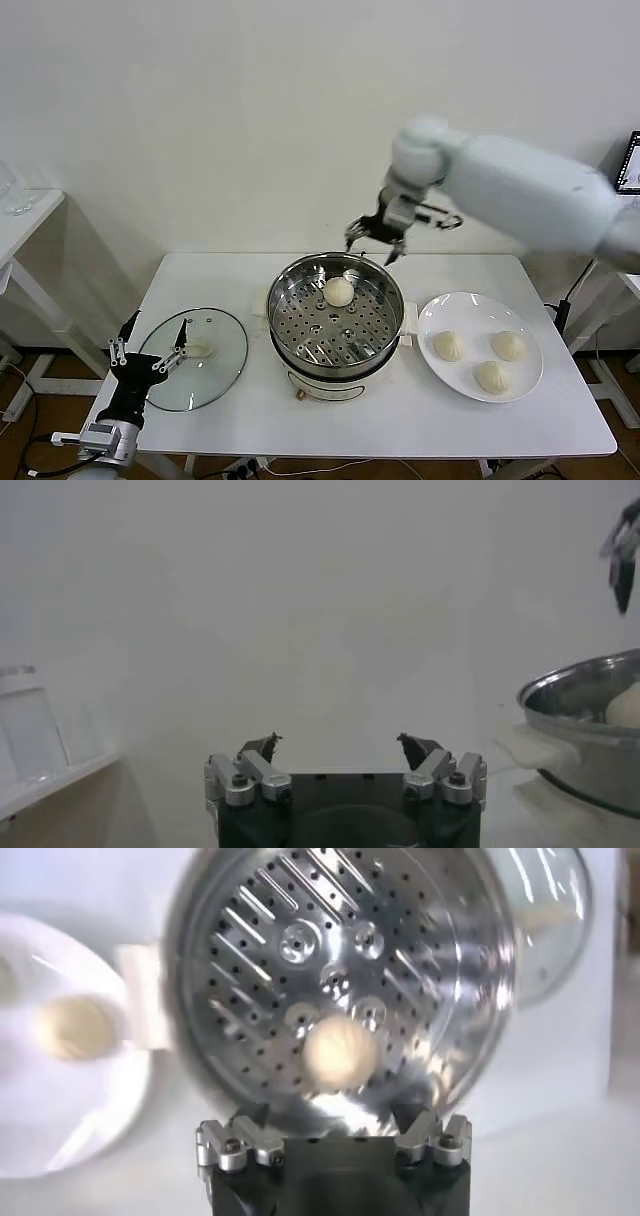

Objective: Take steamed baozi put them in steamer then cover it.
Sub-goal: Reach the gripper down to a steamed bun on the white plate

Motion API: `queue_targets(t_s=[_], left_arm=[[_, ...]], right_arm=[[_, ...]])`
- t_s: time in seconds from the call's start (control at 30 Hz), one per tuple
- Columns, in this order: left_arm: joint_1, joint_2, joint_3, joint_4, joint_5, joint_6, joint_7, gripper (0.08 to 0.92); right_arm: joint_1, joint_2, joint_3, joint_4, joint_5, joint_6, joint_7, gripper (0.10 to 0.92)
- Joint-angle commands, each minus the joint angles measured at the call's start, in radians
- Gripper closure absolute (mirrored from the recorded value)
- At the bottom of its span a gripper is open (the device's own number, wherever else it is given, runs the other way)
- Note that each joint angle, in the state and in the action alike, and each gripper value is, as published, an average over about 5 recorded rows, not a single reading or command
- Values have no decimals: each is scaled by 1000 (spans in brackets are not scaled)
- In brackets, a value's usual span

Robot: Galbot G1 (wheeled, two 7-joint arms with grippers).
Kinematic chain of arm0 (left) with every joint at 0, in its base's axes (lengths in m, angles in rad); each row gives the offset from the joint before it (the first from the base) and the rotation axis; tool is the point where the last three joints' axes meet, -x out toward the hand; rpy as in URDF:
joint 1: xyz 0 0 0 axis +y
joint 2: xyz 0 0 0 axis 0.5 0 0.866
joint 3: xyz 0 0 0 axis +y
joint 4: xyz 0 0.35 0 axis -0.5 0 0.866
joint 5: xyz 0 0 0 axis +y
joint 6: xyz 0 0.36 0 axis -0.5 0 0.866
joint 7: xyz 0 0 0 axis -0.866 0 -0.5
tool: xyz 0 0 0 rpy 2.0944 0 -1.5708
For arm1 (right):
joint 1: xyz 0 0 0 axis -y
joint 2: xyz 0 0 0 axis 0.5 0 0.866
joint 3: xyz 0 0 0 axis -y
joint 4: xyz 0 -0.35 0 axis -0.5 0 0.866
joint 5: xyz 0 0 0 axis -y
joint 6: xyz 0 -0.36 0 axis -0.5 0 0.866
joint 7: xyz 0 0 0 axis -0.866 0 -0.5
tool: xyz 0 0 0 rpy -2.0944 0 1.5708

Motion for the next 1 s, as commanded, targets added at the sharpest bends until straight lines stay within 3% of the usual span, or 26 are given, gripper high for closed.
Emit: queue_targets(t_s=[0.03, 0.23, 0.5, 1.0], left_arm=[[1, -1, 11, -7, 4, -3, -1, 177], [6, -6, 18, -8, 11, -7, -2, 177], [13, -9, 14, -4, 14, -11, -3, 177], [2, -13, 11, 18, 18, -12, -4, 177]], right_arm=[[30, -304, -64, 62, 167, -411, -78, 203], [-241, -336, 56, 26, 167, -527, -18, 203], [-514, -257, 228, -99, 71, -499, 86, 203], [-663, -169, 325, -193, -17, -479, 163, 203]])
